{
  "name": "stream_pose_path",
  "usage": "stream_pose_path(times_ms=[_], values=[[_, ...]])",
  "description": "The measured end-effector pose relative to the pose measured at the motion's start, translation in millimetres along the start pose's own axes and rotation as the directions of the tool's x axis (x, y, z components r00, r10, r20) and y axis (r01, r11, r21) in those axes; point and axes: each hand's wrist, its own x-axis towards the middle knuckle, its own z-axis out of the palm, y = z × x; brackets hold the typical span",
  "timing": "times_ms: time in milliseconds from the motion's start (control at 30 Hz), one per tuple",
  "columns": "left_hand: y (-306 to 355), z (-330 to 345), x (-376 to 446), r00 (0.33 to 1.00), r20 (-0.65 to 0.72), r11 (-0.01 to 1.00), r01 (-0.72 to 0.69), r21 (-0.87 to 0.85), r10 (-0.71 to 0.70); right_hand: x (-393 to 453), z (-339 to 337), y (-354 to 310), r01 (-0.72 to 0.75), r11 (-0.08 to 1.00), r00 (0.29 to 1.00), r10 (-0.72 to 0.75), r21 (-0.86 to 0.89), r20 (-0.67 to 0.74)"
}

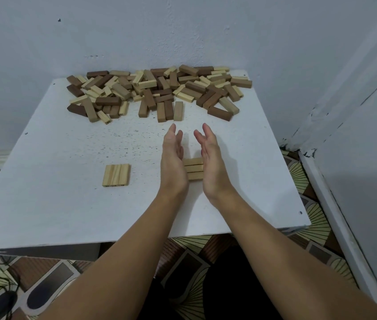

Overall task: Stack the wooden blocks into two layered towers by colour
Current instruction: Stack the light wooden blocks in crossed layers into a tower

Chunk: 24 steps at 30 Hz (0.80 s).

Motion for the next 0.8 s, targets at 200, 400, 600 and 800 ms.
stream_pose_path(times_ms=[200, 400, 600, 800], values=[[-4, -2, 0, 0.997, -0.080, 1.000, -0.009, -0.006, 0.008, 0, -1, 1, -0.010, 1.000, 0.999, 0.009, -0.018, -0.046], [0, -1, 1, 0.996, -0.087, 1.000, 0.017, 0.025, -0.014, 3, -3, 3, -0.035, 0.999, 0.995, 0.035, 0.000, -0.089], [2, 0, -1, 0.995, -0.096, 0.999, 0.037, 0.032, -0.034, 6, -4, 7, -0.023, 0.997, 0.996, 0.017, -0.072, -0.084], [9, -15, -1, 0.998, -0.061, 0.982, -0.007, 0.188, 0.019, 2, -21, -5, 0.057, 0.994, 0.994, -0.066, -0.094, -0.091]])
